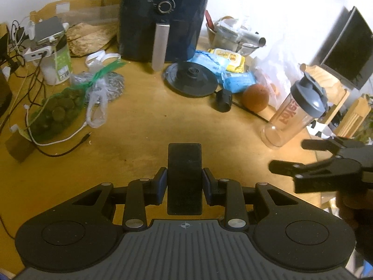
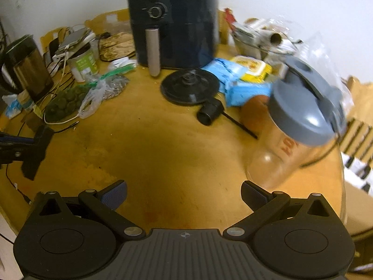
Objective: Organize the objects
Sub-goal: 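Lower the right gripper onto the small black round cap and close on it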
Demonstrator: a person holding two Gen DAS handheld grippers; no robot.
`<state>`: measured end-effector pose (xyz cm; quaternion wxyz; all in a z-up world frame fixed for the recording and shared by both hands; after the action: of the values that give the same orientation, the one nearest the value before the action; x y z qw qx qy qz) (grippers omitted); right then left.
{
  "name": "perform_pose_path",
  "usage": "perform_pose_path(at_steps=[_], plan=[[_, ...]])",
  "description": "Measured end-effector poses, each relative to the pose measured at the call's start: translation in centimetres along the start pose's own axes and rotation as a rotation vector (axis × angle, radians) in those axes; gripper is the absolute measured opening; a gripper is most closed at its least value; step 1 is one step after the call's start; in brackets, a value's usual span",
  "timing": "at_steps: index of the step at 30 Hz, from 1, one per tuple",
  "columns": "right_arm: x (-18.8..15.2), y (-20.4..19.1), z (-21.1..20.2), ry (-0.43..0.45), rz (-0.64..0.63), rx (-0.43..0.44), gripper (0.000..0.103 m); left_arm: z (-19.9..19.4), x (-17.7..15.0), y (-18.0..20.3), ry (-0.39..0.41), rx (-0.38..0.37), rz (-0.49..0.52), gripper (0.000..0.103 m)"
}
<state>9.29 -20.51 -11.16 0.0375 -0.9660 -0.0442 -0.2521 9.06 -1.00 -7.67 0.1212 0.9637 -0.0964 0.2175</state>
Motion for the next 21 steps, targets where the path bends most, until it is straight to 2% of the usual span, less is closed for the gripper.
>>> perform_pose_path(at_steps=[13,19,21], plan=[[4.5,-2.9,3.8,0.049,-0.178,-0.027,0.103,-2.9,-0.8,-1.4,0.036,0.010,-0.042,0.031],[6.0,-2.9,6.2,0.072,-0.233,-0.104,0.101,-3.7,-1.6,-2.1,0.040,0.017,-0.077,0.031],[6.5,-2.5,7.2,0.073,-0.240,-0.138,0.094,-4.0,-1.8,-2.3,0.040,0.020,-0.090,0.031]])
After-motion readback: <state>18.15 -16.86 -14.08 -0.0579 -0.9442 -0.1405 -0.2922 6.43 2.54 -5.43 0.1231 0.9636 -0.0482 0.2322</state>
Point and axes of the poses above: each gripper's, at about its wrist camera, not at the fingertips, and z roughly the way its jaws point, y to its right, x to its top, the point moved 8 cm from there along z, roughly the way its jaws point, and after that the axes turned 7 degrees about -y, right-handed, at the moved point
